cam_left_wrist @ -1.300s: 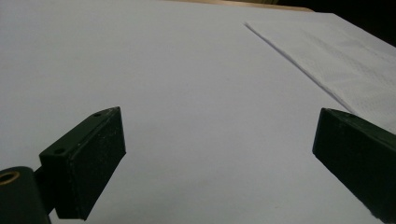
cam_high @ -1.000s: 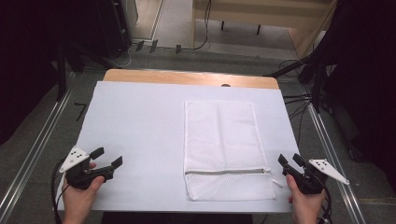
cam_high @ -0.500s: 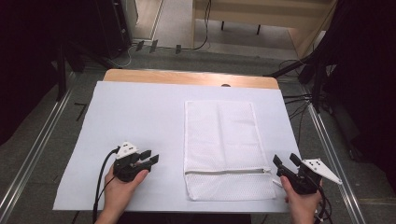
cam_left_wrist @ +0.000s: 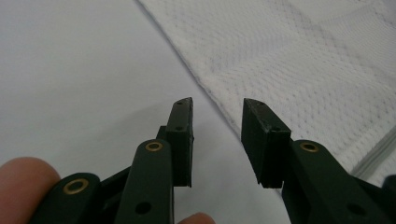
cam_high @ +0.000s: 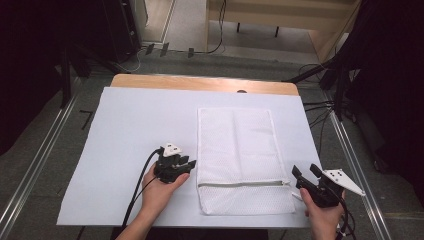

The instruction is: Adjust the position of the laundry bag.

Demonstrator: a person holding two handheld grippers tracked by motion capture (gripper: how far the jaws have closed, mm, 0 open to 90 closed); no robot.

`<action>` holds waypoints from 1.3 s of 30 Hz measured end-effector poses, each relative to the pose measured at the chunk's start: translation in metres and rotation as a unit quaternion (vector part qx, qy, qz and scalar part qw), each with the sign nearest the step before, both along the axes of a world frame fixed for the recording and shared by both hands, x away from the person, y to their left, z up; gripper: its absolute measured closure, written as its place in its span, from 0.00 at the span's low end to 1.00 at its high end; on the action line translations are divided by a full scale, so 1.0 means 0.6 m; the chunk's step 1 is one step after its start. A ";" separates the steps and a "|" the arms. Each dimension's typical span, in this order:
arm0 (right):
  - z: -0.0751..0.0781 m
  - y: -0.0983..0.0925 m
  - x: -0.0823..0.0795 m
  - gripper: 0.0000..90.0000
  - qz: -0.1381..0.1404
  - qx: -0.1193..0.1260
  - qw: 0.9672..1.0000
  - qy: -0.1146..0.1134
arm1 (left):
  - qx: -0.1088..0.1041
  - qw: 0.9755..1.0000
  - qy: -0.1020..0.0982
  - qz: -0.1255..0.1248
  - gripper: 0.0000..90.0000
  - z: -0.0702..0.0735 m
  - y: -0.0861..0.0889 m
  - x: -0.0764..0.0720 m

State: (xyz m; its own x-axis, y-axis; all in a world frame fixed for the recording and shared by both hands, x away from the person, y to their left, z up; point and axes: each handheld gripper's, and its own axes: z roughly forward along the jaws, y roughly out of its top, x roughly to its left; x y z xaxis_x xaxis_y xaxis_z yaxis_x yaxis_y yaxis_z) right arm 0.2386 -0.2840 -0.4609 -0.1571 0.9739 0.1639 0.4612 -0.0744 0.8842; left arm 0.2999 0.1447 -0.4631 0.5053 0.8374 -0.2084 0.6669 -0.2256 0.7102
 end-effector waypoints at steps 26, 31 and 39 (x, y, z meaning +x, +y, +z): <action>-0.003 0.004 0.000 0.38 0.009 -0.001 1.000 0.004 | 0.078 0.997 -0.023 -0.016 1.00 -0.009 -0.057 0.014; -0.003 0.004 0.002 0.38 0.008 0.005 1.000 0.006 | 0.064 0.998 -0.015 -0.020 1.00 -0.006 -0.046 0.017; -0.004 0.005 0.003 0.38 0.008 0.003 1.000 0.004 | 0.043 0.999 -0.020 -0.014 1.00 0.009 0.004 0.012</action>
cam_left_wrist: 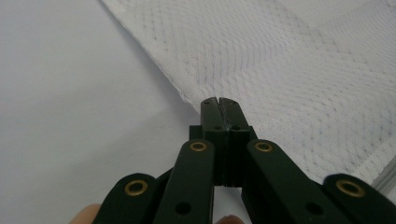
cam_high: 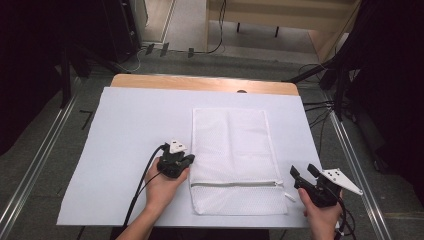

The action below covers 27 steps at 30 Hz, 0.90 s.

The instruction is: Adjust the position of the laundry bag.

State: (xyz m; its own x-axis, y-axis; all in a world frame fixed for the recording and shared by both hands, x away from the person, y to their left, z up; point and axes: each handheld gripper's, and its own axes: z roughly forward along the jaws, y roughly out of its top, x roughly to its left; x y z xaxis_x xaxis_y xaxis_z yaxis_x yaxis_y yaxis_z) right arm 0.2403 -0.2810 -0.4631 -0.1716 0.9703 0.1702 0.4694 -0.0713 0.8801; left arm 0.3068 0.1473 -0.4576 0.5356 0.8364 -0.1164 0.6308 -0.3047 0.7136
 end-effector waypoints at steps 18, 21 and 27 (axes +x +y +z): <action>0.004 0.058 -0.013 0.44 0.044 -0.014 0.999 -0.011 | -0.021 0.997 -0.003 0.070 1.00 0.000 0.143 -0.024; 0.003 0.066 -0.015 0.46 0.051 -0.010 0.999 -0.009 | -0.031 0.997 -0.005 0.075 1.00 -0.003 0.154 -0.024; 0.004 0.089 -0.035 0.53 0.095 0.010 0.995 0.006 | -0.060 0.996 -0.037 0.059 0.57 0.000 0.186 -0.057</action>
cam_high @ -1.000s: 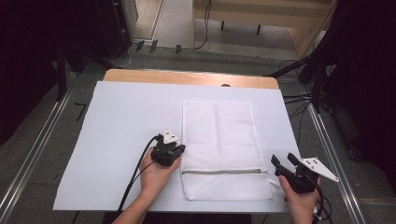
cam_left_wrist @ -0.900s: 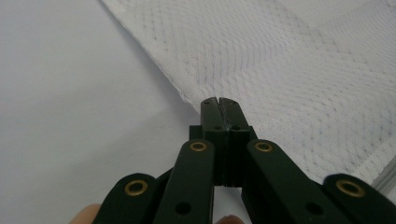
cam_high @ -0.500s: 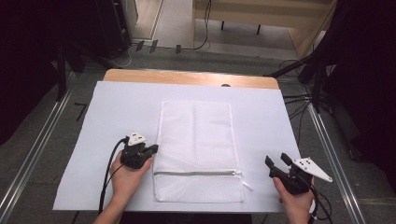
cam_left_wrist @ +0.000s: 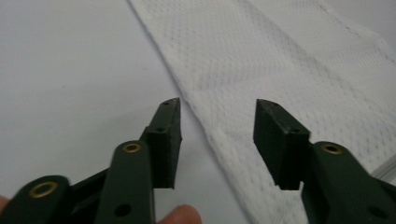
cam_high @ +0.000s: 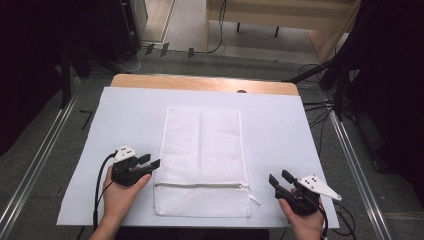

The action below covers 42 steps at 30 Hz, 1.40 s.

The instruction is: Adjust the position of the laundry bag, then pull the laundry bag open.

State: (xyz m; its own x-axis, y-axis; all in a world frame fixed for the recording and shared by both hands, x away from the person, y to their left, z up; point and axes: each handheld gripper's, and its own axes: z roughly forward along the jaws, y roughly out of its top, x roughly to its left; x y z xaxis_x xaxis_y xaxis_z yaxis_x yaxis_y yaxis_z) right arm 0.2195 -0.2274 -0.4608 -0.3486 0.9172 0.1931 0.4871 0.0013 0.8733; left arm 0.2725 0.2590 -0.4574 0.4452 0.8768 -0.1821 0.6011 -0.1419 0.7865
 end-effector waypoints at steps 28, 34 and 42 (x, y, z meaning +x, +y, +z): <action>-0.042 0.112 -0.014 0.40 0.110 -0.049 0.988 0.098 | -0.044 0.996 0.008 -0.083 0.58 0.014 -0.069 -0.041; -0.045 0.126 -0.014 0.45 0.102 -0.080 0.988 0.084 | -0.036 0.991 0.023 -0.127 0.59 0.006 -0.121 -0.045; -0.044 0.133 -0.020 0.66 0.069 -0.113 0.989 0.074 | -0.023 0.988 0.027 -0.150 0.59 0.010 -0.173 -0.046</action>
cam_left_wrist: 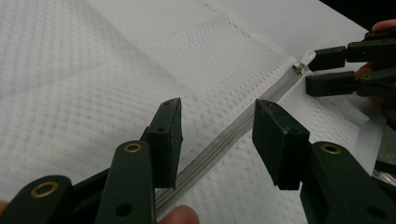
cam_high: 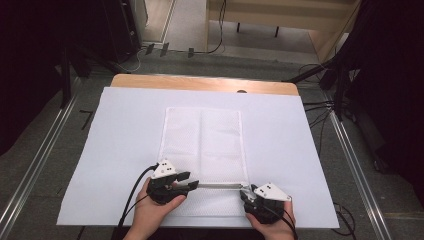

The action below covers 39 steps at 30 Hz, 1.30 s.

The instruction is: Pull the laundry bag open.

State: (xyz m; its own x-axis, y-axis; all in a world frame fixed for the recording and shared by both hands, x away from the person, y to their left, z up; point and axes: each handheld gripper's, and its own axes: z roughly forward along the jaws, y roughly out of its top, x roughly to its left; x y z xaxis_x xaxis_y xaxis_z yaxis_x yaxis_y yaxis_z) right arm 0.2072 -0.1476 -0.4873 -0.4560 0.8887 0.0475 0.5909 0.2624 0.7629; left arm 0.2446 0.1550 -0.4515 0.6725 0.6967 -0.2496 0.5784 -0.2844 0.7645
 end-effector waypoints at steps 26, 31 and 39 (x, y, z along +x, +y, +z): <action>0.030 0.020 -0.023 1.00 0.045 0.021 0.998 -0.049 | -0.017 0.995 0.038 -0.086 0.68 -0.012 -0.138 -0.010; 0.032 0.020 -0.024 1.00 0.055 0.024 0.997 -0.053 | -0.025 0.995 0.043 -0.084 0.68 -0.012 -0.138 -0.009; 0.033 0.024 -0.025 1.00 0.066 0.027 0.996 -0.057 | -0.033 0.996 0.036 -0.080 0.66 -0.008 -0.137 -0.006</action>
State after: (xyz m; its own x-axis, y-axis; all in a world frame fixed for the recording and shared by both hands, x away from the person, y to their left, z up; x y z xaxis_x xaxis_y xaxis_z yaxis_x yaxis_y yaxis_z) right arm 0.1921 -0.1330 -0.4672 -0.5741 0.8181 0.0341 0.4626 0.2898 0.8379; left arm 0.2411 0.0729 -0.4561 0.7520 0.5631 -0.3427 0.5839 -0.3277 0.7428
